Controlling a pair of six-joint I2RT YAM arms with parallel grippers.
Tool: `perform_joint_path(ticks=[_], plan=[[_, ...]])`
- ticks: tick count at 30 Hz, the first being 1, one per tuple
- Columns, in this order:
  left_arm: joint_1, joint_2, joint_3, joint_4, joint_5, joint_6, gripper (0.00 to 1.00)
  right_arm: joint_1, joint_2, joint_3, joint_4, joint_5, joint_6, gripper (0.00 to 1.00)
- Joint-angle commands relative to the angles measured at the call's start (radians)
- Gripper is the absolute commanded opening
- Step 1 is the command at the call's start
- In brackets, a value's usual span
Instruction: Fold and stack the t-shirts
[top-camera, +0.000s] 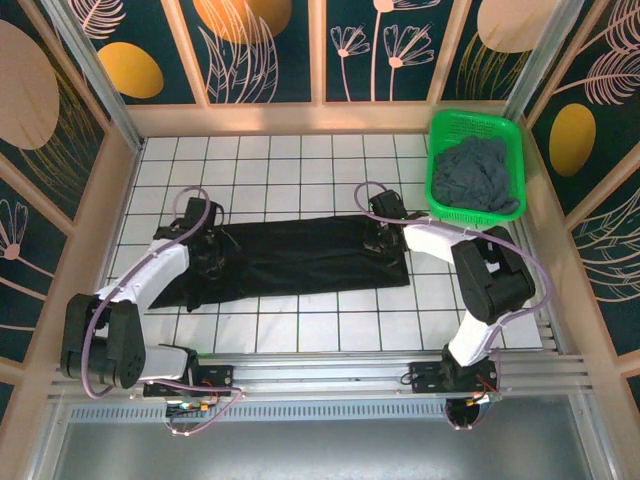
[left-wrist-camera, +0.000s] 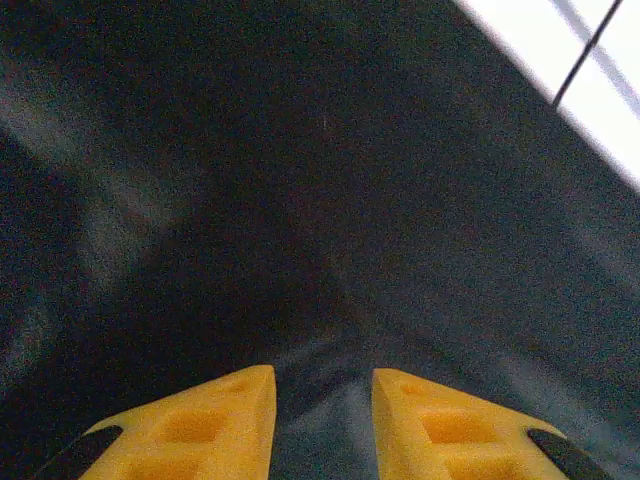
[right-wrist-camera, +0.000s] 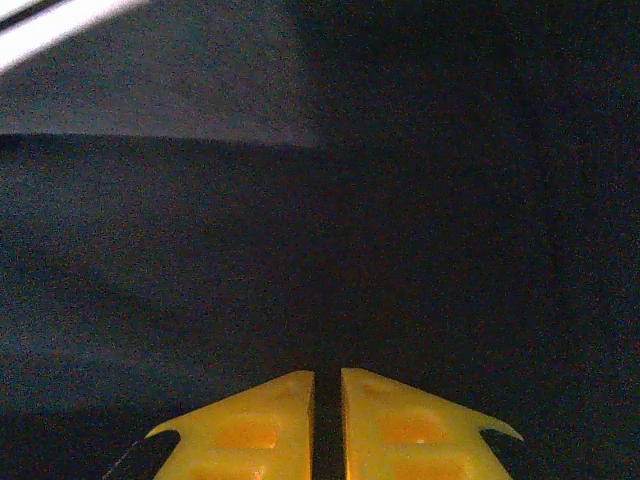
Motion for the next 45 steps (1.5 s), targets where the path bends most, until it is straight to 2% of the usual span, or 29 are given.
perform_joint_path(ticks=[1, 5, 12, 22, 26, 31, 34, 45], plan=[[-0.091, -0.041, 0.005, -0.108, -0.075, 0.058, 0.25, -0.004, 0.023, 0.026, -0.012, -0.025, 0.009, 0.15], [-0.181, -0.01, 0.005, -0.164, -0.168, 0.074, 0.21, -0.006, 0.029, 0.028, -0.01, -0.025, 0.011, 0.16], [-0.215, 0.071, -0.038, -0.168, -0.32, 0.109, 0.35, -0.012, 0.027, 0.021, -0.013, -0.026, 0.008, 0.16], [-0.223, 0.128, -0.063, -0.12, -0.363, 0.181, 0.35, -0.025, 0.017, 0.004, -0.006, -0.028, 0.015, 0.16], [-0.226, 0.157, -0.074, -0.097, -0.383, 0.198, 0.29, -0.025, 0.022, 0.006, -0.001, -0.033, 0.023, 0.16], [-0.232, 0.148, -0.067, -0.092, -0.412, 0.199, 0.09, -0.023, 0.025, 0.005, 0.002, -0.033, 0.028, 0.16], [-0.238, 0.117, -0.05, -0.118, -0.401, 0.19, 0.0, -0.023, 0.025, 0.005, 0.001, -0.03, 0.027, 0.16], [-0.241, -0.018, 0.0, -0.281, -0.136, 0.11, 0.0, -0.025, 0.031, 0.016, -0.008, -0.022, 0.027, 0.16]])
